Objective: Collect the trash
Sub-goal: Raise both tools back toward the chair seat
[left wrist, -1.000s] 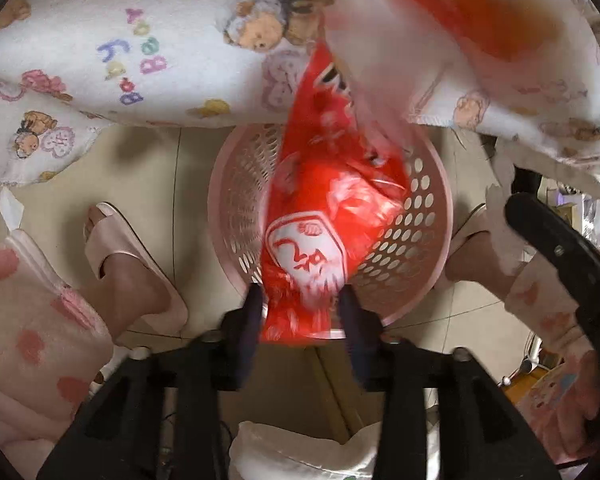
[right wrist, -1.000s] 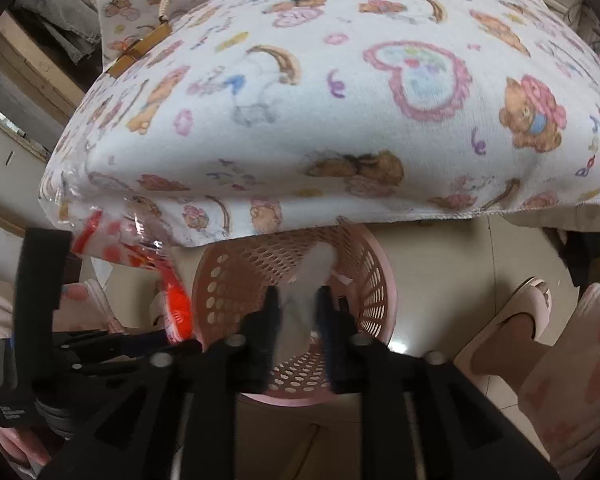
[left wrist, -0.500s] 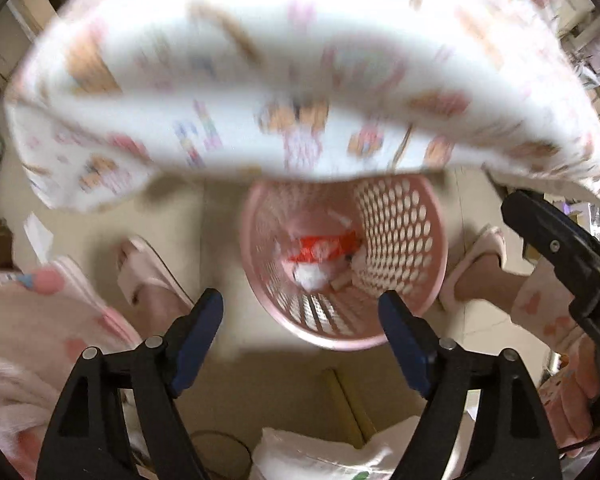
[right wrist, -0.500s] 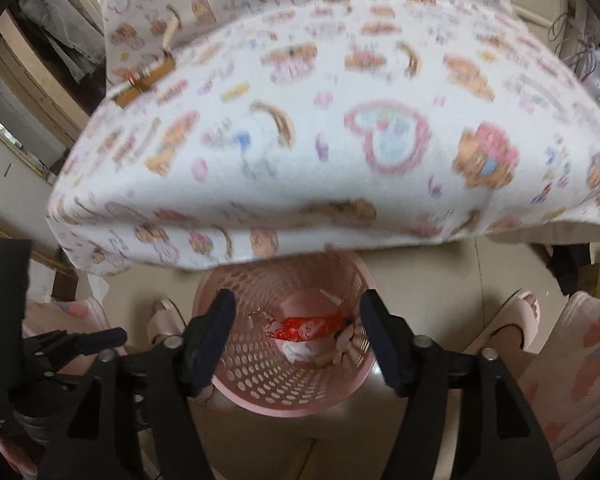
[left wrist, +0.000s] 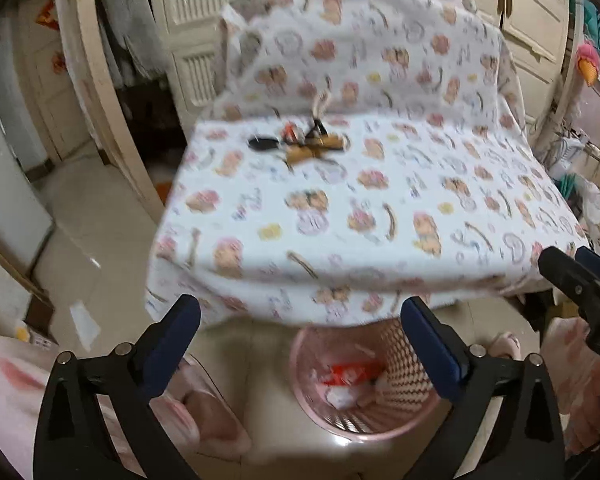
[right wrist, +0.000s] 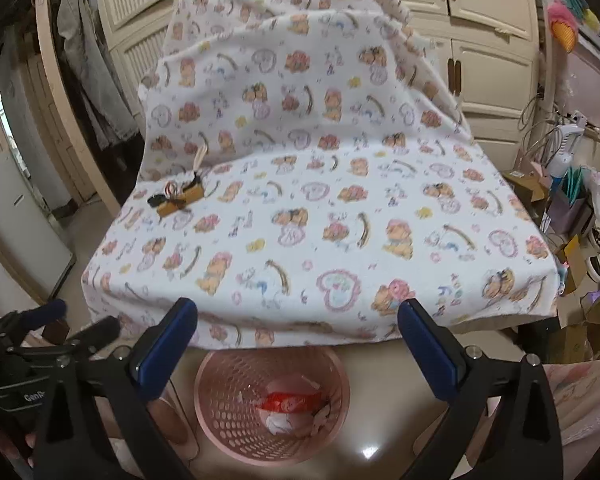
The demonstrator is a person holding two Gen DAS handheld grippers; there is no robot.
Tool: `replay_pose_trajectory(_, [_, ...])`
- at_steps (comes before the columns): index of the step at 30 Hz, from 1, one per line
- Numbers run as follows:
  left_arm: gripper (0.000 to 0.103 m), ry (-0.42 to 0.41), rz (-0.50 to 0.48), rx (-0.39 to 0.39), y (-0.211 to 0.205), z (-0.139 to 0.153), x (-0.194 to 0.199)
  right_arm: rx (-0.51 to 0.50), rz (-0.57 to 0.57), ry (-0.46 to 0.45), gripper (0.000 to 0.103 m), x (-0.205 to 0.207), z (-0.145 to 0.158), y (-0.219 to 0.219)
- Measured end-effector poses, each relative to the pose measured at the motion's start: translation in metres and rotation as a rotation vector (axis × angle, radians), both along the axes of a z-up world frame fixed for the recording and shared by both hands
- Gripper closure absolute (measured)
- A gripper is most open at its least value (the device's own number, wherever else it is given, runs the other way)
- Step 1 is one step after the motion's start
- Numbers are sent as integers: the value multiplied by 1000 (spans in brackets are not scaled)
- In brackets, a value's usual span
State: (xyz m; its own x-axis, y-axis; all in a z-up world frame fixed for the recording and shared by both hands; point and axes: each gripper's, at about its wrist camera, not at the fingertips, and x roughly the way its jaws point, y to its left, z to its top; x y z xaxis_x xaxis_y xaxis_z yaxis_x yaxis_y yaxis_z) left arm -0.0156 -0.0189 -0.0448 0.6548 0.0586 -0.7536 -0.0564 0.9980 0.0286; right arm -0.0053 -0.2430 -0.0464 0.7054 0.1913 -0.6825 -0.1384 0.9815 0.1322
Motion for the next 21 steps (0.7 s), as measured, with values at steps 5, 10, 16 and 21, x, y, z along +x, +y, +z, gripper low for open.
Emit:
replay_pose_trajectory(5, [3, -60, -28, 13, 3, 23, 2, -14, 35, -17, 3, 0, 7, 3])
replay_pose_trajectory(10, [1, -234, -18, 66, 19, 80, 7, -2, 75, -49, 3, 1, 24, 9])
replay_pose_trajectory(16, [1, -246, -39, -5, 40, 115, 55, -11, 87, -123, 3, 11, 53, 23])
replay_pose_trajectory(21, [1, -168, -3, -19, 59, 97, 87, -13, 99, -123, 6, 24, 60, 35])
